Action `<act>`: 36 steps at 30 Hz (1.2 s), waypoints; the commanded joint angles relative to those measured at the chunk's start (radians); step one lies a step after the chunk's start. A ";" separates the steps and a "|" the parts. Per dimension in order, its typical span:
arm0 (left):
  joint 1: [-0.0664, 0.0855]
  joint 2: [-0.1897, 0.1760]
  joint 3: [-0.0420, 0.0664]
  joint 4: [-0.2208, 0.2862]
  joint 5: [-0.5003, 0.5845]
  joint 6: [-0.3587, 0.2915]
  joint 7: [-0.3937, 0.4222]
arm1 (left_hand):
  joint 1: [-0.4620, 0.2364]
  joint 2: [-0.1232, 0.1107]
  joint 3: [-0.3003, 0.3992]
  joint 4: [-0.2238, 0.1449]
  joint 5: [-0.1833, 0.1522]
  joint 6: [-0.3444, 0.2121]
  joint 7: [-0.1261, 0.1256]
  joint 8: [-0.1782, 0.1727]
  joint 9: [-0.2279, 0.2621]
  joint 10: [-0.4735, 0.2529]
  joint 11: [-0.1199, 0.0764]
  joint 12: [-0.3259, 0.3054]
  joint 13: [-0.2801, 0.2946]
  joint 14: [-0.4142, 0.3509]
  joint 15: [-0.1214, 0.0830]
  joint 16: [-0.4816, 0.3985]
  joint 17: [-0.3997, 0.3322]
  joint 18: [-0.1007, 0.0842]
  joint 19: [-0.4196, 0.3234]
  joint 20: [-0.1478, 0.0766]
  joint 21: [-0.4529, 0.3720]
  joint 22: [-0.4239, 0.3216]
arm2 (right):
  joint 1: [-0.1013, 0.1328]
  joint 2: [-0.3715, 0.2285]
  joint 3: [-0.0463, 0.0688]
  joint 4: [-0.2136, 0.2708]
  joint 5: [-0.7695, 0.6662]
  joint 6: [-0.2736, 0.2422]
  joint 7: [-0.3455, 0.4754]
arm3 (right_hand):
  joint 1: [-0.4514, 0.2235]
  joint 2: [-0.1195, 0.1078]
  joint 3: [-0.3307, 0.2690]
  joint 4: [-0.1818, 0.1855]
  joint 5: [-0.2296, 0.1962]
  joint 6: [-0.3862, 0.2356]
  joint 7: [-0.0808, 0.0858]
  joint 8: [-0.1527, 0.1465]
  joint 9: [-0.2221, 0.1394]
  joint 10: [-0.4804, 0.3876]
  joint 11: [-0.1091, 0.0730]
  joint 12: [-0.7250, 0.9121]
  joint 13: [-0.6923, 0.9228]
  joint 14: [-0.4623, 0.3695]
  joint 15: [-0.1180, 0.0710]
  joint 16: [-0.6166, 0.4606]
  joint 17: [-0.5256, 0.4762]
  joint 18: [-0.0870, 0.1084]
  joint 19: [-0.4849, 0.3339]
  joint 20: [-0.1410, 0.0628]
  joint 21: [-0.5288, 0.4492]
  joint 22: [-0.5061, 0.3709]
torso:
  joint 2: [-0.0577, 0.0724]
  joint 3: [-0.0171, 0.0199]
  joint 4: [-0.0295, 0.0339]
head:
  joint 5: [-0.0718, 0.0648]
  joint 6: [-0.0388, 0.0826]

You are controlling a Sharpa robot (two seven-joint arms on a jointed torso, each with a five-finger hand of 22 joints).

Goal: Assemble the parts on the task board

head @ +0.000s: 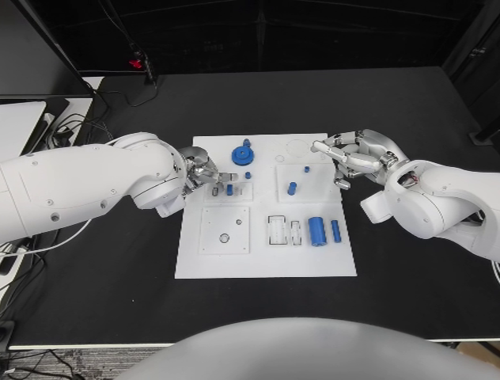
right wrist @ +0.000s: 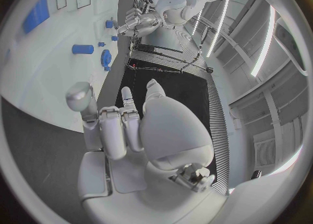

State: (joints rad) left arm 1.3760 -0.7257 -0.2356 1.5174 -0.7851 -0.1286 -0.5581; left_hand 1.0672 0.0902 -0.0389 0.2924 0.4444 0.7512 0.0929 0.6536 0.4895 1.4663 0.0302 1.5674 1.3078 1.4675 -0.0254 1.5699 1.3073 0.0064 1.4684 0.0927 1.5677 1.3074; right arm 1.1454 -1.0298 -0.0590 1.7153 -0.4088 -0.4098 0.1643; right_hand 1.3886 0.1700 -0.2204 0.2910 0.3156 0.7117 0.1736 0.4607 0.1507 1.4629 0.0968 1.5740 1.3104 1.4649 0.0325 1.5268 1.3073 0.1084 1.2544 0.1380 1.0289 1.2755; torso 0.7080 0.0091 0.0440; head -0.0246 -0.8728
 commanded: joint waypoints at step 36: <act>0.112 0.114 0.001 -0.327 -0.111 0.438 0.081 | 0.043 -0.045 -0.120 0.000 -0.277 -0.070 0.016 0.053 0.030 0.105 0.017 0.003 0.263 0.103 0.010 0.001 0.263 -0.006 0.102 0.009 0.003 0.263 | -0.005 0.015 0.000 -0.006 -0.001 0.006 0.005 | 0.003 0.008 -0.007 0.000 0.007 -0.009 0.002 0.008 -0.001 0.108 0.001 -0.003 0.260 0.055 0.000 -0.002 0.180 0.020 -0.008 0.002 -0.008 -0.001 | 0.001 -0.0018 0.0006 | 0.081 0.022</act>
State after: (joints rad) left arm 1.4879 -0.6144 -0.2352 1.1973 -0.8449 0.2694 -0.4718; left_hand 1.1037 0.0437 -0.1549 0.2905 0.1737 0.6789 0.1097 0.7109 0.5199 1.4665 0.0373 1.5674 1.3078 1.4639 -0.0218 1.5699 1.3073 0.0064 1.4648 0.0964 1.5677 1.3074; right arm 1.1391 -1.0160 -0.0592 1.7089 -0.4092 -0.4097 0.1623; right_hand 1.3883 0.1696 -0.2204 0.2910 0.3156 0.7082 0.1772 0.4644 0.1507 1.4628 0.0968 1.5740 1.3104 1.4648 0.0325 1.5268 1.3073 0.1085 1.2544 0.1380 1.0248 1.2755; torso 0.7092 0.0081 0.0435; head 0.0541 -0.8581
